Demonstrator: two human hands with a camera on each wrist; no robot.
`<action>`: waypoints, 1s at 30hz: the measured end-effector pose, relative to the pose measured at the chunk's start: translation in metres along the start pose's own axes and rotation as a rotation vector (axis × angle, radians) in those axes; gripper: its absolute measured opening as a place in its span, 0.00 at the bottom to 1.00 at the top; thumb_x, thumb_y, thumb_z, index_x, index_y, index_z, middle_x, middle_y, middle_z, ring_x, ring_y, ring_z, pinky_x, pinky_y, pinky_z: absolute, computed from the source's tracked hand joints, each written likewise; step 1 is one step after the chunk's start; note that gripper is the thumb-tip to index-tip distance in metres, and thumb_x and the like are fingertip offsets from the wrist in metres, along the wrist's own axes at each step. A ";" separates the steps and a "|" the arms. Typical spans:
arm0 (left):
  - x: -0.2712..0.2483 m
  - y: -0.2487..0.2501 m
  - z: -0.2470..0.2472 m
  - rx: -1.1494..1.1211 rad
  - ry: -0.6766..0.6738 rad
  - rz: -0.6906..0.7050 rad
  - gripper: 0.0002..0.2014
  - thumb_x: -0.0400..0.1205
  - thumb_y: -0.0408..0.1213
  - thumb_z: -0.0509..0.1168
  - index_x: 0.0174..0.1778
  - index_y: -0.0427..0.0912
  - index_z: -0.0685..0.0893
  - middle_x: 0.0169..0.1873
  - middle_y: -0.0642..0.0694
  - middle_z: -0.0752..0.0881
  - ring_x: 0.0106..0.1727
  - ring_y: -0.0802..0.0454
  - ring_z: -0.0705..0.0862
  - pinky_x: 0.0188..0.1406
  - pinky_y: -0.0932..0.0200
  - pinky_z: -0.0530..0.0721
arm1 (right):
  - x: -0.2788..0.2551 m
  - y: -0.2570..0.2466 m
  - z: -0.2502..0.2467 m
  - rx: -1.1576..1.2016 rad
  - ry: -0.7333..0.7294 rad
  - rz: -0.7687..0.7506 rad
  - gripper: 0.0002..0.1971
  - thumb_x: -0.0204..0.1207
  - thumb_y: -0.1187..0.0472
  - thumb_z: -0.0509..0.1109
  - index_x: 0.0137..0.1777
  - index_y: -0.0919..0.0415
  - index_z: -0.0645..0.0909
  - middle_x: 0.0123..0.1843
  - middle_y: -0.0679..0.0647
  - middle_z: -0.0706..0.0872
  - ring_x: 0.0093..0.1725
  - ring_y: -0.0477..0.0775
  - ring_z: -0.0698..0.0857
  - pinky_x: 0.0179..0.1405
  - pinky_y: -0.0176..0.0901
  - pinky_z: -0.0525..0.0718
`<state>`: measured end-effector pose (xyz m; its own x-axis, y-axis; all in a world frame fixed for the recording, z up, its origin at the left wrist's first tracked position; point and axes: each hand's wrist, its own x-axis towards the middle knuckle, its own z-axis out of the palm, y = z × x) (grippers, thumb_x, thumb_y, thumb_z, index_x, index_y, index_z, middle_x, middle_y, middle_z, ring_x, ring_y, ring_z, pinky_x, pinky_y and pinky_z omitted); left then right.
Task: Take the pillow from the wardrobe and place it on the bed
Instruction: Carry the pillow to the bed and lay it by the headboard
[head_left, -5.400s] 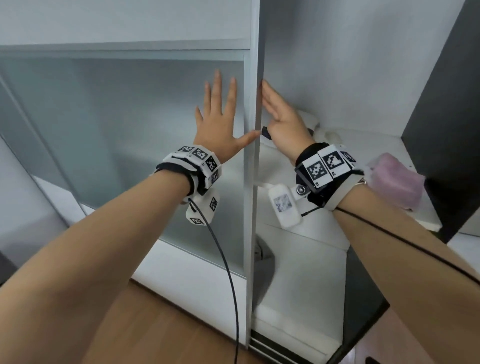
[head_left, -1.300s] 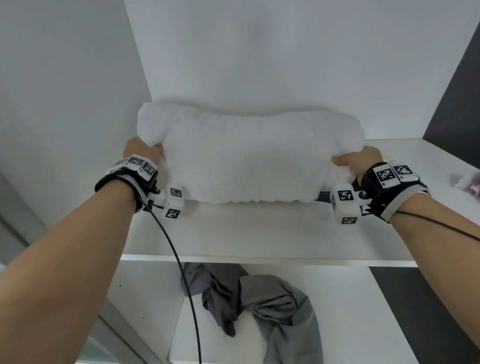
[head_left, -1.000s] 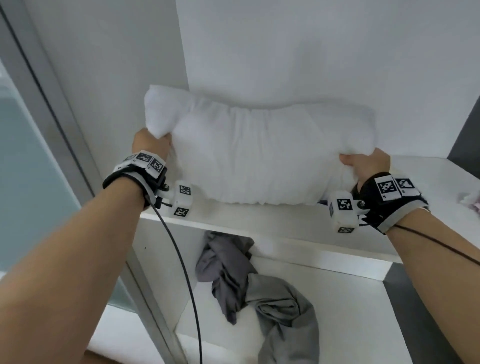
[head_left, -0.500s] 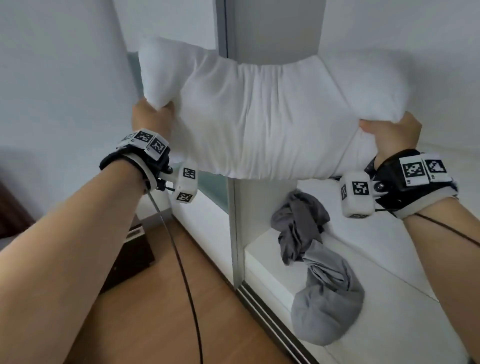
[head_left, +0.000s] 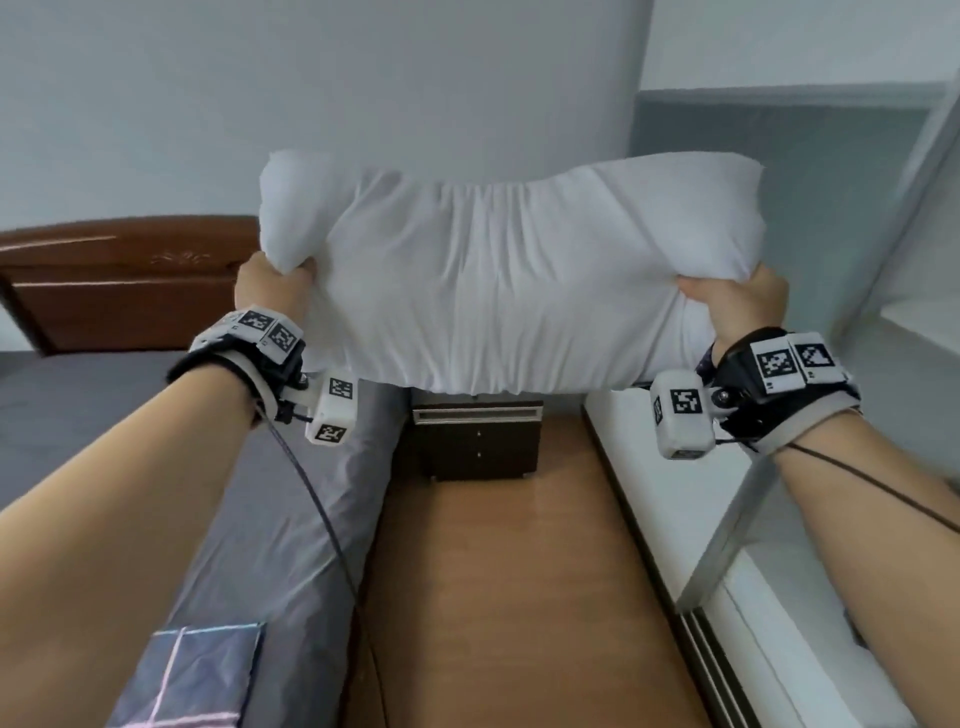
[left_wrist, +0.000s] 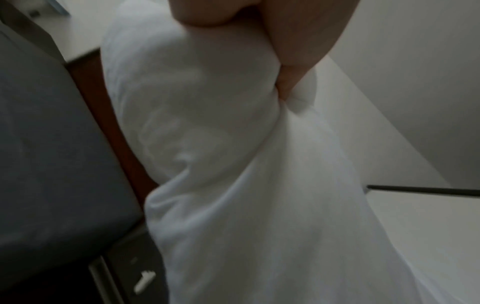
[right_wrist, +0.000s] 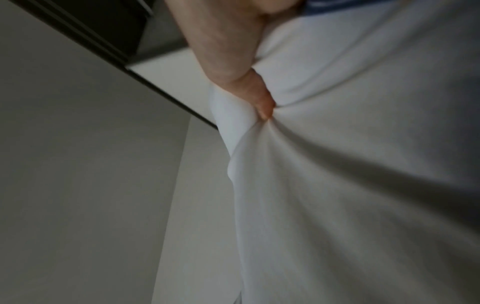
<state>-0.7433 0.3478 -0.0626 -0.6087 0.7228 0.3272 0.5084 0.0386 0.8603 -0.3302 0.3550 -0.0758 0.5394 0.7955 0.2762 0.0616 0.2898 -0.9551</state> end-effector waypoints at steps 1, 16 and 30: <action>0.011 -0.019 -0.016 0.020 0.031 -0.020 0.15 0.77 0.42 0.63 0.50 0.33 0.84 0.42 0.38 0.86 0.49 0.41 0.84 0.43 0.57 0.73 | -0.007 0.008 0.029 0.002 -0.038 0.016 0.26 0.60 0.70 0.81 0.61 0.67 0.83 0.52 0.53 0.85 0.49 0.51 0.84 0.31 0.21 0.78; 0.185 -0.154 -0.036 0.219 0.300 -0.232 0.17 0.80 0.42 0.60 0.58 0.34 0.81 0.55 0.31 0.86 0.57 0.32 0.84 0.46 0.54 0.73 | 0.023 0.116 0.367 -0.077 -0.380 0.104 0.28 0.51 0.58 0.78 0.55 0.60 0.85 0.49 0.53 0.89 0.52 0.61 0.88 0.55 0.53 0.87; 0.396 -0.236 0.044 0.305 0.370 -0.348 0.18 0.79 0.44 0.59 0.61 0.40 0.80 0.58 0.36 0.86 0.60 0.34 0.83 0.53 0.53 0.76 | 0.093 0.196 0.632 -0.125 -0.576 0.132 0.25 0.58 0.58 0.77 0.58 0.60 0.82 0.55 0.55 0.89 0.54 0.61 0.86 0.56 0.50 0.85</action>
<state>-1.0768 0.6552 -0.1532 -0.9151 0.3457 0.2074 0.3595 0.4668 0.8080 -0.7985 0.8220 -0.1698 0.0095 0.9909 0.1344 0.1424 0.1317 -0.9810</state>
